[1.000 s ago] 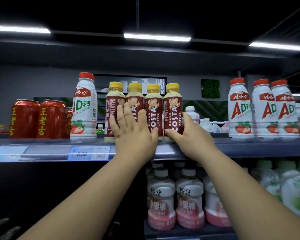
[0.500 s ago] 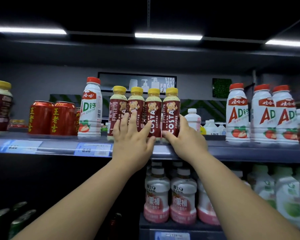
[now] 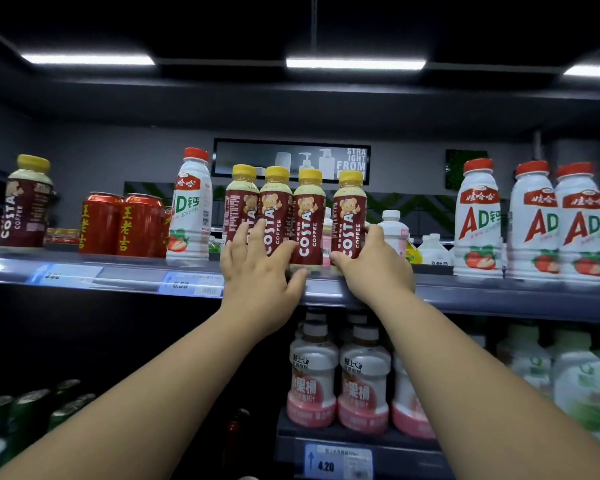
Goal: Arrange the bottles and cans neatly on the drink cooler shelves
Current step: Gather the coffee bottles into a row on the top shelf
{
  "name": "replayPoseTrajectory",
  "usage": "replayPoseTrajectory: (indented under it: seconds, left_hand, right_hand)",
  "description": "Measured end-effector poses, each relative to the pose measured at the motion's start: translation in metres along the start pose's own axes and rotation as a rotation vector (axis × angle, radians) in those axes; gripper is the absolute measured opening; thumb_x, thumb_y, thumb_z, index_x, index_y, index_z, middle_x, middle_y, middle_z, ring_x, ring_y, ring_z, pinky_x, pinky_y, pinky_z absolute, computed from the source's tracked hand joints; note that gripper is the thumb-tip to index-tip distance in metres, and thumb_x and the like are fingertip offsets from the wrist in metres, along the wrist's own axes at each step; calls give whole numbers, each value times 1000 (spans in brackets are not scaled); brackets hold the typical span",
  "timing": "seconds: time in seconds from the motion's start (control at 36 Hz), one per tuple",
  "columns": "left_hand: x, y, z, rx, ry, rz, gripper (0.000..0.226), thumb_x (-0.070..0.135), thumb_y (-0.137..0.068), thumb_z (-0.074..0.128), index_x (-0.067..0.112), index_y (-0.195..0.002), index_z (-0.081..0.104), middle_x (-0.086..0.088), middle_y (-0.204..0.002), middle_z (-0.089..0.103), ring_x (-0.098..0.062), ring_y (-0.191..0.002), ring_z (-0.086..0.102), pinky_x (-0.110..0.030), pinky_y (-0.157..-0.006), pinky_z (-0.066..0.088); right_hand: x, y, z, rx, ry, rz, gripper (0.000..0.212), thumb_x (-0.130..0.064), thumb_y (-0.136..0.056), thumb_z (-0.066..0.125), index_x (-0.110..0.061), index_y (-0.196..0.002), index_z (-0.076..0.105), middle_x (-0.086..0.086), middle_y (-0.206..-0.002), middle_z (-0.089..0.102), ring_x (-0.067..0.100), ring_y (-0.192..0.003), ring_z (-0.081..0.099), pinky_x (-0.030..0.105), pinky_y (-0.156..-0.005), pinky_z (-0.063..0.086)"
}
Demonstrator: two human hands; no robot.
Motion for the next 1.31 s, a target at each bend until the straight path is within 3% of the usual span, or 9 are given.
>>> replayPoseTrajectory:
  seconds: [0.06,0.19,0.33,0.42,0.53,0.64,0.83,1.08,1.31]
  left_hand:
    - [-3,-4,-3,11,10,2,50,56,-95,42,40,-142,36,-5,-164,1,-26,-150,-11,-50,-119,-4]
    - [-16,-19,-9,92,46,9,54,53,-92,51,35,-140,37,-5,-164,5,-26,-150,-7,-51,-119,4]
    - [-32,-36,-7,140,37,3,50,55,-90,52,34,-134,43,-4,-162,10,-27,-150,-4,-53,-118,9]
    - [-35,-36,-1,173,41,45,50,54,-87,55,30,-130,48,-8,-161,15,-29,-150,1,-53,-118,12]
    - [-38,-31,7,261,64,67,41,51,-83,60,25,-115,56,-11,-157,25,-33,-148,11,-55,-114,21]
    - [-42,-32,11,242,95,5,42,54,-84,56,26,-116,51,-12,-158,20,-31,-148,4,-54,-116,16]
    - [-41,-33,15,262,87,27,49,53,-83,57,25,-122,48,-13,-157,19,-37,-147,6,-56,-113,21]
    - [-42,-31,11,152,120,-16,59,53,-86,56,30,-135,33,-11,-159,2,-37,-148,-3,-53,-116,19]
    - [-40,-30,10,135,122,-15,59,52,-87,56,29,-136,33,-11,-159,2,-36,-148,4,-53,-115,24]
  right_hand:
    - [1,0,1,9,-10,9,63,-62,-85,63,-23,-126,37,2,-120,66,31,-104,64,39,-77,46]
    - [-1,10,-4,146,-62,-91,73,-61,-80,69,-25,-136,38,-1,-129,55,24,-117,52,43,-97,42]
    - [-16,18,-3,277,58,-251,51,-59,-81,68,-29,-121,58,6,-142,45,30,-136,33,48,-110,31]
    - [-33,18,3,217,7,-204,46,-62,-82,66,-33,-119,62,4,-154,33,30,-146,17,49,-116,20]
    - [-49,16,17,191,91,-139,59,-68,-83,60,-32,-129,55,9,-163,11,36,-151,-3,53,-119,7]
    - [-49,13,25,154,180,-51,69,-80,-81,49,-31,-130,53,13,-166,-8,44,-148,-22,61,-119,-3]
    - [-50,9,29,119,284,-13,76,-86,-78,41,-31,-128,57,16,-166,-10,49,-146,-23,66,-117,-7]
    - [-47,5,29,85,244,6,69,-80,-80,51,-26,-123,63,15,-166,-10,46,-149,-17,63,-119,-3]
    - [-45,11,22,122,166,12,67,-78,-81,53,-21,-115,66,9,-167,0,40,-152,-8,60,-121,-1]
Point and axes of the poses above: each hand's wrist, its own y-axis away from the middle knuckle, its own z-axis out of the palm, x = y × z, the point moved 3 cm from there along -y, towards the middle knuckle
